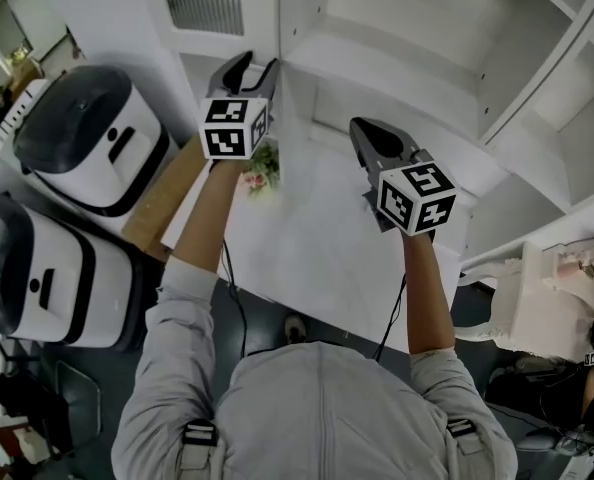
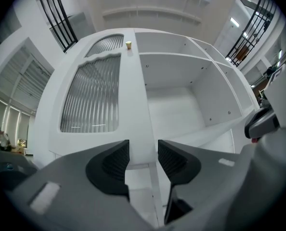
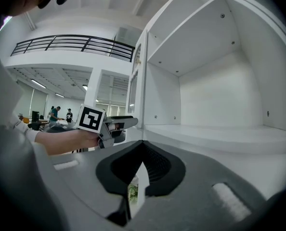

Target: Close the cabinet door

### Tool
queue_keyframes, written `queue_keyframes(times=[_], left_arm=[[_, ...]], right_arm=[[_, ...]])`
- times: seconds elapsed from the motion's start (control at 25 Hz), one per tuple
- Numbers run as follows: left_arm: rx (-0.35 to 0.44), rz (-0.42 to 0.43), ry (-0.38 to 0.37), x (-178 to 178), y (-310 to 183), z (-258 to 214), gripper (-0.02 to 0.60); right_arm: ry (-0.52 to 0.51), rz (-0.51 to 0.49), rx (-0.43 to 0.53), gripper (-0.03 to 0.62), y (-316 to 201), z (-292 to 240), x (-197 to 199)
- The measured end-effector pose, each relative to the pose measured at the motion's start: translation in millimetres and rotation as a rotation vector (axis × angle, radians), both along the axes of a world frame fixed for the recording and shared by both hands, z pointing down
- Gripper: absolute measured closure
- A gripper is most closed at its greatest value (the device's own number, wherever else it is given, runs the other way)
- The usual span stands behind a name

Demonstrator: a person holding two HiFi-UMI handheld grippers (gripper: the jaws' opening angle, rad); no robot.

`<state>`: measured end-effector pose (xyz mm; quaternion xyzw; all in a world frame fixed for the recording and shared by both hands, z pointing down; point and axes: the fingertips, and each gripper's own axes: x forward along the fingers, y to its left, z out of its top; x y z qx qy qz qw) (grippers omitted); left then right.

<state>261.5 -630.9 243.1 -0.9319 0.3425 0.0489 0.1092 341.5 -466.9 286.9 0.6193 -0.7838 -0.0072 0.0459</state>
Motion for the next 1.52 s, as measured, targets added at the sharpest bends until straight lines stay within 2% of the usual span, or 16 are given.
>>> queue_keyframes(times=[0.16, 0.4, 0.56, 0.72, 0.84, 1.04, 1.2, 1.52], left_arm=[[0.007, 0.005, -0.038, -20.7, 24.6, 14.4, 0.402], [0.005, 0.050, -0.064, -80.0, 74.3, 35.4, 0.525], [0.012, 0.095, -0.056, -126.5, 125.1, 47.0, 0.562], [0.008, 0.092, -0.057, -171.2, 175.2, 60.9, 0.566], [0.029, 0.081, -0.099, -197.0, 209.3, 67.2, 0.566], [0.021, 0.101, -0.108, -230.2, 262.6, 77.2, 0.565], [0.010, 0.089, -0.092, -257.6, 294.5, 81.5, 0.565], [0.055, 0.058, -0.120, -296.9, 343.5, 79.5, 0.565]], right_arm=[[-0.005, -0.003, -0.001, 0.592, 13.0, 3.3, -14.1], [0.002, -0.002, 0.015, 0.592, 40.3, 1.6, -56.0], [0.025, 0.007, 0.020, 0.592, 67.1, 4.4, -85.9], [0.030, 0.013, 0.029, 0.592, 103.6, 8.6, -112.1], [0.029, 0.017, 0.031, 0.592, 128.1, 11.6, -130.8], [0.022, -0.011, 0.033, 0.594, 170.7, 18.1, -168.6], [0.055, -0.036, 0.019, 0.594, 199.4, 27.3, -199.1], [0.080, -0.032, 0.032, 0.594, 245.8, 30.0, -227.7]])
